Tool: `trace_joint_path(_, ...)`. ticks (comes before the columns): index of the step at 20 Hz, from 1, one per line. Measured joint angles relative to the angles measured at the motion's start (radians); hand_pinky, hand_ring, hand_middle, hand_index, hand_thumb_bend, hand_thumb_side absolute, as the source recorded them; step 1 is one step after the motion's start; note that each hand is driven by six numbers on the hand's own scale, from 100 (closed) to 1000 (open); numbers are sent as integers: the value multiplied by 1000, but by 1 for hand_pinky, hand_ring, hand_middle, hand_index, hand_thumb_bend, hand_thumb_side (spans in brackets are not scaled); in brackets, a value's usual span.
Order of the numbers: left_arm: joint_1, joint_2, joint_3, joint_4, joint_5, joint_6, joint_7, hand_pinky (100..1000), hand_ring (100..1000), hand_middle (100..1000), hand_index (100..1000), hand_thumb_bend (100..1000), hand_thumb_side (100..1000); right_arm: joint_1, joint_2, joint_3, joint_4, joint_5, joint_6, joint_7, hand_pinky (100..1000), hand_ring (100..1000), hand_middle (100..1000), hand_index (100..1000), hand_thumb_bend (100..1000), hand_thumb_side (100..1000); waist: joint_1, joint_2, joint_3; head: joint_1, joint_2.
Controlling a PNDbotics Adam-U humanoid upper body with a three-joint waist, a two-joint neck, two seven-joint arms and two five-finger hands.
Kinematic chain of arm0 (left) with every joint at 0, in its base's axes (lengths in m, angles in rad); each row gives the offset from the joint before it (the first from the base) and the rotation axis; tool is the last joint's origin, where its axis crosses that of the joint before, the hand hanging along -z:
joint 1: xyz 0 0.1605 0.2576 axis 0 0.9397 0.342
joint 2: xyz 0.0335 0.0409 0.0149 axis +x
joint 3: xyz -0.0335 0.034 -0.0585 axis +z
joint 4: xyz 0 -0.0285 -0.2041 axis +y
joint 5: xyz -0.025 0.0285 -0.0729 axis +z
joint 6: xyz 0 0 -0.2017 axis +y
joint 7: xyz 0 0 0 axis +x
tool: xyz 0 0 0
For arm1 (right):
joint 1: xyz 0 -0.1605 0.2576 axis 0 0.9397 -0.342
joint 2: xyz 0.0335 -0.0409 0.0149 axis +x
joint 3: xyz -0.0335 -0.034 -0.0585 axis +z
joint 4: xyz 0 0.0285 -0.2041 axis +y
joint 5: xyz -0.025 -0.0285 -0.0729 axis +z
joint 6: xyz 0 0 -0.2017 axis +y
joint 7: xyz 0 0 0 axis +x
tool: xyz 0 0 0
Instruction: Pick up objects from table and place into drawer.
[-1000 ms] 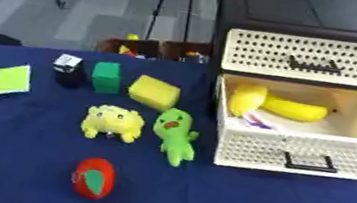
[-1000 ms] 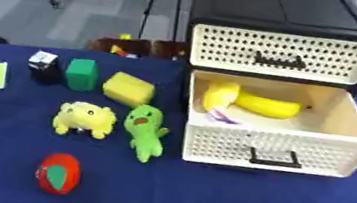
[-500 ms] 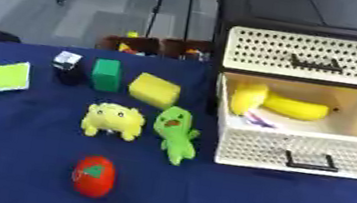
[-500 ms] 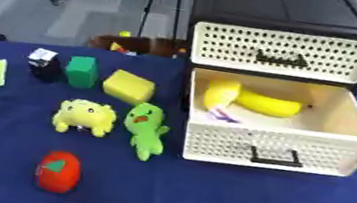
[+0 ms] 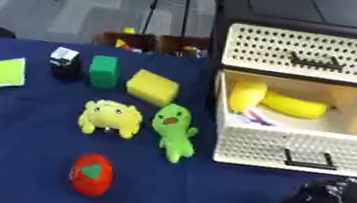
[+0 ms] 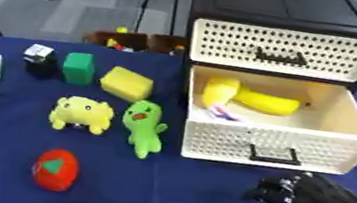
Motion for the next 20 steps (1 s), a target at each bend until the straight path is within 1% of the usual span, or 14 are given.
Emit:
trace_joint_path(5,1,0,0,0,1,0,-6,326,540,560,806,421,783,-14,-16,-25,0,-69,43,57,302,505,601,818,100,1000,-3,1,4,-4,-1)
trace_joint_path(13,5,-1,0,0,3,0,-6,324,538,560,805,411,782,-23,-22,-40,0,-189,109,160,294,503,587,813,100,1000,-4,7,12,-15,-3)
trace_joint_path(20,11,-8,0,0,9,0,-6,325,538,559,804,402,782,-68,-25,-66,0,-298,201,229,308,518,629,816,100,1000,-9,10,25,-24,-12)
